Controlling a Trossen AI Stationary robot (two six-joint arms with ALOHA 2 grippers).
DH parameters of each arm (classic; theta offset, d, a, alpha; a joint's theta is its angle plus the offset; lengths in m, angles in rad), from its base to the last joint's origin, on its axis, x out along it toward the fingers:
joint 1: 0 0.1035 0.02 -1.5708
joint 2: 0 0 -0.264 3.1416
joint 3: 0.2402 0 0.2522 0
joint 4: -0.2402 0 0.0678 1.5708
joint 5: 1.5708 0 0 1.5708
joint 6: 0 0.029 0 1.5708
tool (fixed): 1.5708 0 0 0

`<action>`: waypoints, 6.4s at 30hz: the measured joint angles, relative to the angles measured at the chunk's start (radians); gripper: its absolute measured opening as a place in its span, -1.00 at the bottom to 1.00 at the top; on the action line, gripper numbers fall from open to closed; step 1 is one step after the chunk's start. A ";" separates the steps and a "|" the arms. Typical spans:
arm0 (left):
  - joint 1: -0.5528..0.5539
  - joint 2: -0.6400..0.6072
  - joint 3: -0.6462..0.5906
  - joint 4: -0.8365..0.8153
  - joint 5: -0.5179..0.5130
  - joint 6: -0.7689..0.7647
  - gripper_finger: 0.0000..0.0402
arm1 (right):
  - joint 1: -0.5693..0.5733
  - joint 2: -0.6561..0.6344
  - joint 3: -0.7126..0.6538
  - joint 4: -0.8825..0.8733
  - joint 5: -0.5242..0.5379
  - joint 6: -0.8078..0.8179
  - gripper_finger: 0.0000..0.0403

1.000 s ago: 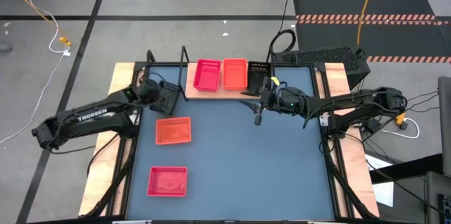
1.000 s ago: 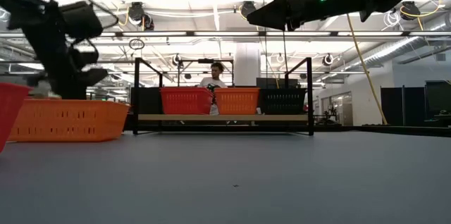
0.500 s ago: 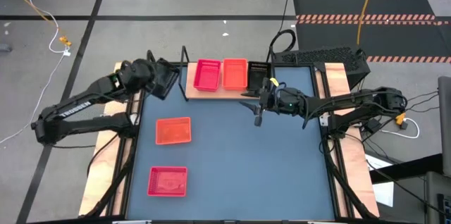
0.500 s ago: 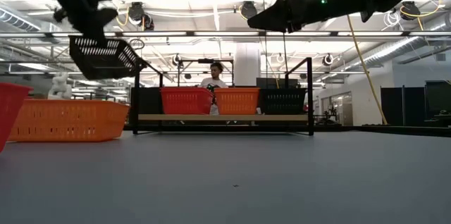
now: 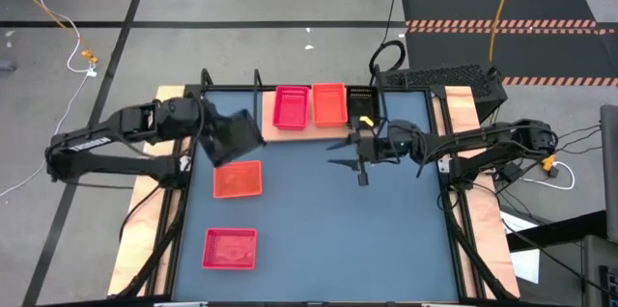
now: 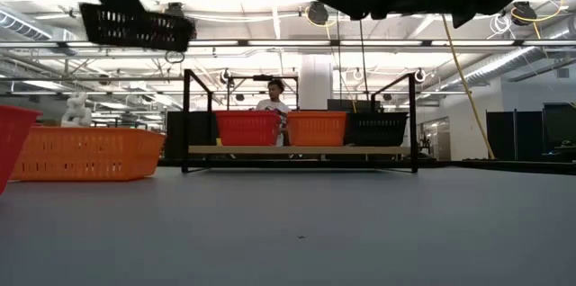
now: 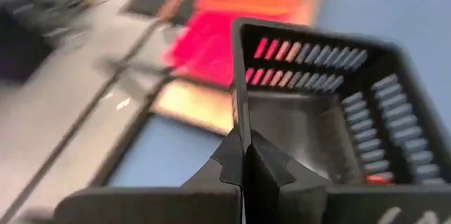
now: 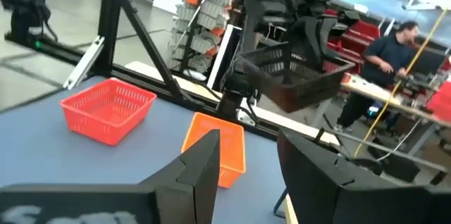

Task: Stack baskets on shelf by color
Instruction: Stack the black bin on the black bin on the shelf

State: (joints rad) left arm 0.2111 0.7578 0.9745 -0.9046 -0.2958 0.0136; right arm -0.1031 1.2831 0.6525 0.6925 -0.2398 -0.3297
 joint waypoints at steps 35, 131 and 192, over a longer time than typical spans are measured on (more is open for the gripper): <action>-0.294 0.556 -0.049 0.419 0.361 0.109 -0.98 | 0.299 0.391 0.438 -0.593 0.352 -1.097 -0.31; -0.150 0.485 -0.048 0.600 0.013 -0.012 -0.22 | 0.235 0.168 0.563 -1.138 0.439 -0.426 -1.00; -0.009 0.483 -0.050 0.438 -0.203 -0.109 0.00 | -0.232 0.266 0.567 -1.486 0.575 0.022 -1.00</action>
State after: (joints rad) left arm 0.2016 1.2404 0.9245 -0.4671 -0.4992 -0.0958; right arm -0.3347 1.5488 1.2194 -0.7940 0.3355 -0.3074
